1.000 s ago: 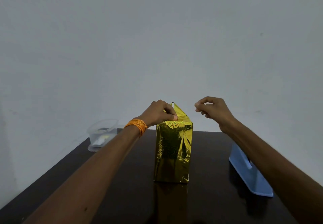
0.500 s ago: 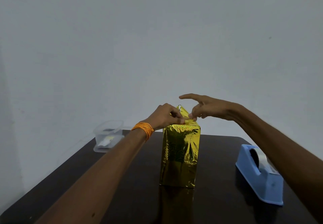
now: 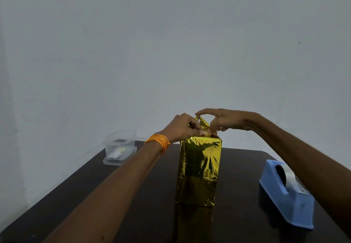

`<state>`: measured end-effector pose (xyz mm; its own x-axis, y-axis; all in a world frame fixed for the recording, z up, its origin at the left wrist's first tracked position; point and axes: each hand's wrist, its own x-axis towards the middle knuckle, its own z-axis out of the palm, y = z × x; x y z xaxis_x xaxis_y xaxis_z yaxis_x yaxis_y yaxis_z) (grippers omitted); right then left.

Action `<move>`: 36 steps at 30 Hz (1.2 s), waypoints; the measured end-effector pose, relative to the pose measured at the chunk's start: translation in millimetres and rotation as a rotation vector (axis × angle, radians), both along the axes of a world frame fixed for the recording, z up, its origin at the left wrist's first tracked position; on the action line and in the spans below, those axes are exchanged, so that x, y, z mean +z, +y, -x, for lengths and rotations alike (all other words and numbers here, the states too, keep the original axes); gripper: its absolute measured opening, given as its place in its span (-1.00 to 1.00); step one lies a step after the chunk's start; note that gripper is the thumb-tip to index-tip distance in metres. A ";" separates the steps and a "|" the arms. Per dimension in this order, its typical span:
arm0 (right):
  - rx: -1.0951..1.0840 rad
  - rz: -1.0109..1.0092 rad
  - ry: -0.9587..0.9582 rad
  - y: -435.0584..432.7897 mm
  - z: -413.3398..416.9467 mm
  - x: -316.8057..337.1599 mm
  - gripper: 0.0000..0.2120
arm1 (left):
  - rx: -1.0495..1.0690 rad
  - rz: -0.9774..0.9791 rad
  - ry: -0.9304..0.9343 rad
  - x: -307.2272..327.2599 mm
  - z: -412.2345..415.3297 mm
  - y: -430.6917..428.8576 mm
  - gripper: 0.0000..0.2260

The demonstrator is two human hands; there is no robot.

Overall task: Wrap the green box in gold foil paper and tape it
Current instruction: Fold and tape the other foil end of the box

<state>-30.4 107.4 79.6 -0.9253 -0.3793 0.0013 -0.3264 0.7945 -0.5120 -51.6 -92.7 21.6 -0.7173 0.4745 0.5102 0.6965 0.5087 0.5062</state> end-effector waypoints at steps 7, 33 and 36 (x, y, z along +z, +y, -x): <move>-0.039 -0.064 -0.001 -4.0 6.5 -2.8 -0.35 | 0.021 0.030 0.018 2.6 -0.6 1.9 -0.88; -0.391 0.674 -0.111 -19.6 -23.1 -65.0 -0.87 | 0.063 0.059 -0.022 4.5 -4.2 -0.7 -0.89; -0.401 0.725 -0.118 -22.1 -25.2 -71.5 -0.87 | 0.066 0.058 -0.035 5.4 -3.7 0.7 -0.90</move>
